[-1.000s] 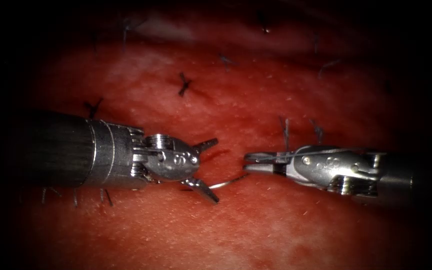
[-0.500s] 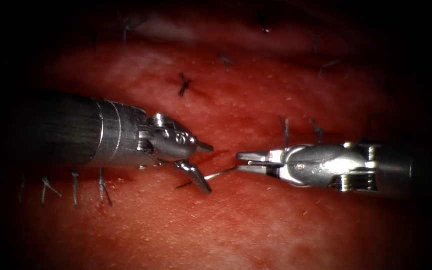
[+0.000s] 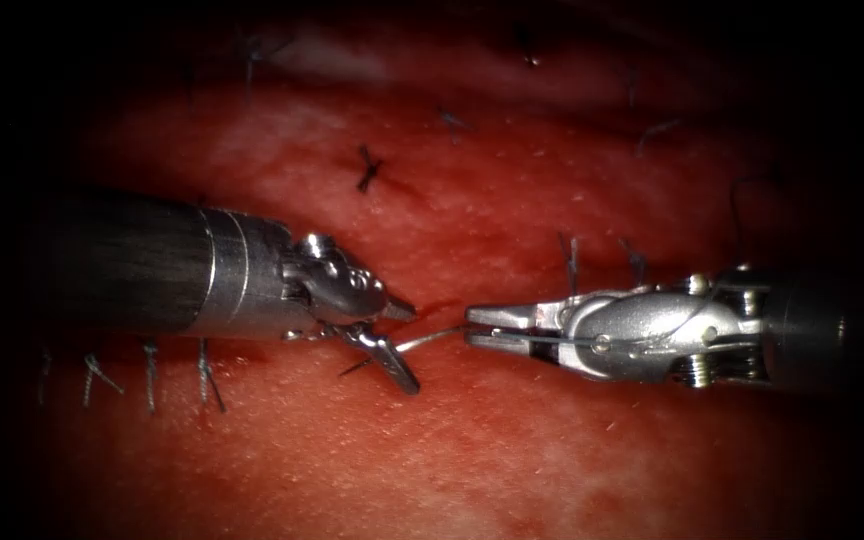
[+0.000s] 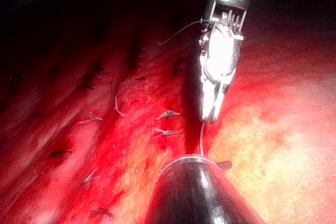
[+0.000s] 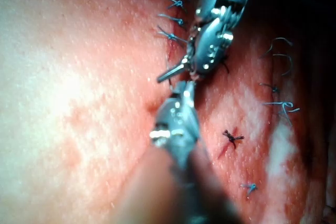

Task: Wound Closure

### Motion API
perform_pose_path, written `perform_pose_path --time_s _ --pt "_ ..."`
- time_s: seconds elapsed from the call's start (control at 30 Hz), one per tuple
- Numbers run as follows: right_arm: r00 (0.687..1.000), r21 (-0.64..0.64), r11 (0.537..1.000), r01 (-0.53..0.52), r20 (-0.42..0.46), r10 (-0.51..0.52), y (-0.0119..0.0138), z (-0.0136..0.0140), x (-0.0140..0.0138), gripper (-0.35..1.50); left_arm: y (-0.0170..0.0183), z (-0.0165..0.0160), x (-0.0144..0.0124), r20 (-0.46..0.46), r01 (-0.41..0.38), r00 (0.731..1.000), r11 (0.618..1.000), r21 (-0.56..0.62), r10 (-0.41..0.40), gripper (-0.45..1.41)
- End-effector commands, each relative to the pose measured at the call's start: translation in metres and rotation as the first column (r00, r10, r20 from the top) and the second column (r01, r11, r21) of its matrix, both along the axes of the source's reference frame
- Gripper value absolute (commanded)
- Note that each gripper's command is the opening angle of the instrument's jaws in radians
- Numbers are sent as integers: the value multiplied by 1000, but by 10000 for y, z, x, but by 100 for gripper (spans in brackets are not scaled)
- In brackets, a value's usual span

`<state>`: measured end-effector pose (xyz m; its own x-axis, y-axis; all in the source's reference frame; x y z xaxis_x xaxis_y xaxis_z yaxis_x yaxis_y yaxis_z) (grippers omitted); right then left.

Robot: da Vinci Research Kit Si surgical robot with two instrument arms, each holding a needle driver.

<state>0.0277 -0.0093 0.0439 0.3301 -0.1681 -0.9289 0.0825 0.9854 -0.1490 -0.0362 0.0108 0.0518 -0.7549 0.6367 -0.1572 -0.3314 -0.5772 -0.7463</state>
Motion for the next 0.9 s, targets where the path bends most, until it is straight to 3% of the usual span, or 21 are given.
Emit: perform_pose_path --time_s 0.03,0.23,0.33,0.37,0.4,0.43,0.47,0.57,0.6,0.63,0.67,0.73,0.77,0.9 --pt "1000 -13 1000 4 -5 -4 1 1 10 -35 1 5 -6 -7 0 1000 1000 9 0 64" --pt "1000 -47 999 17 -12 -17 -4 -5 15 -35 8 9 -3 -53 48 998 996 78 -44 47" --pt "1000 -53 998 19 -13 -20 -6 -6 17 -35 12 13 -1 -72 75 995 991 109 -68 10" --pt "1000 -54 998 16 -15 -17 -6 -6 17 -35 13 14 -1 -75 82 994 989 123 -73 -25" --pt "1000 -54 998 16 -15 -17 -6 -6 17 -35 13 14 -1 -75 82 994 989 123 -73 -25" --pt "1000 -53 998 19 -14 -20 -6 -6 17 -35 14 16 -1 -80 88 994 988 128 -78 -42" --pt "1000 -52 998 21 -12 -22 -5 -6 18 -35 14 17 -2 -81 92 993 986 138 -81 -45" --pt "998 -45 998 41 -42 -43 -2 -6 18 -35 16 20 -1 -94 108 991 982 156 -94 -45" --pt "999 32 999 17 -52 -16 0 -5 19 0 16 20 0 -94 108 991 981 158 -94 -45" --pt "999 32 999 17 -52 -16 0 -5 19 0 16 20 0 -94 108 991 981 158 -94 -45" --pt "998 47 999 8 -58 -5 1 -5 20 54 15 20 0 -92 106 991 982 158 -93 -45" --pt "997 87 996 -24 -68 30 3 -4 24 89 16 20 0 -94 105 991 981 162 -91 -45" --pt "996 96 995 -36 -73 44 3 -3 25 101 16 20 0 -97 116 990 979 167 -101 -45" --pt "990 149 985 -86 -94 101 5 -1 27 114 15 19 2 -77 173 984 969 176 -162 -45"
